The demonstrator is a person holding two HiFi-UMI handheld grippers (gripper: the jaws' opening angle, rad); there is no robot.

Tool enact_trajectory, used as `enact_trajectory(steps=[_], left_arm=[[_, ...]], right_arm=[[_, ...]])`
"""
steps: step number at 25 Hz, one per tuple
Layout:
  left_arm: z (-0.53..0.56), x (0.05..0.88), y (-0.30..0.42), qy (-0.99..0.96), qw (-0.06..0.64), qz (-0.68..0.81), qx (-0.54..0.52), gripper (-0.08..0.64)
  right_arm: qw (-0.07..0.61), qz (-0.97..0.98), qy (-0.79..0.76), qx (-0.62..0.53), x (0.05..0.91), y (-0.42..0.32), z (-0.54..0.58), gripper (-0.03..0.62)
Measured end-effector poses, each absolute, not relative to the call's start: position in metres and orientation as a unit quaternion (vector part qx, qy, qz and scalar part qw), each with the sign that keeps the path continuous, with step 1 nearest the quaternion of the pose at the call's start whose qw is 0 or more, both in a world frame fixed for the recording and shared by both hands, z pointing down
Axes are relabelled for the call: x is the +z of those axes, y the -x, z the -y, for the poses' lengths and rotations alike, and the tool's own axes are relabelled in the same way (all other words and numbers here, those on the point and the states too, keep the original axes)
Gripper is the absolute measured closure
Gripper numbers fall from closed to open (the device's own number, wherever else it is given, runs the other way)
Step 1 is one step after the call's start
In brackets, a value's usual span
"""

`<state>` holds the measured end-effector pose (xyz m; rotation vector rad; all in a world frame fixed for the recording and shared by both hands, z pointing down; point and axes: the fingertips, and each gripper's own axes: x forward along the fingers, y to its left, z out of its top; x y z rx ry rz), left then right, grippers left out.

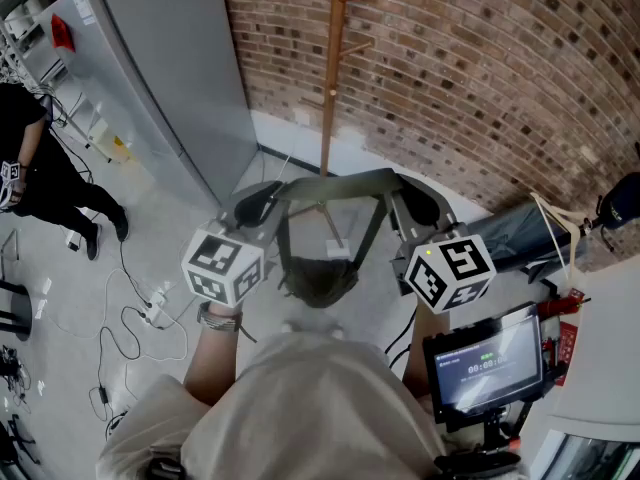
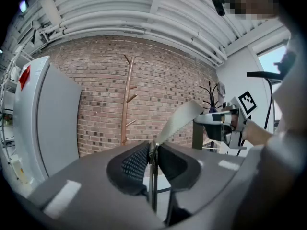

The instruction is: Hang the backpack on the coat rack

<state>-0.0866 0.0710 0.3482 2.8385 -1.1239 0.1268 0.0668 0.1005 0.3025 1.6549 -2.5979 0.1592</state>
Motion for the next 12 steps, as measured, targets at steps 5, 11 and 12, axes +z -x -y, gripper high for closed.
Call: enact_trajectory(steps=[5, 11, 12], left_arm=[[-0.075, 0.352, 0.078, -0.925, 0.053, 0.373, 0.039, 0.511], [-0.075, 0.355, 0.065, -0.915, 0.063, 0.396, 0.034, 0.511], [-0.074, 0.354, 0.064, -0.913, 0.064, 0.402, 0.032, 0.511]], right_arm=[[0.020, 0.853, -0.518, 0.056, 0.302, -0.072, -0.104, 0.584], [0.014, 0.867, -0.494, 0.057, 0.301, -0.086, -0.106, 0.583], [0.015, 0.869, -0.491, 0.057, 0.301, -0.088, -0.106, 0.583]])
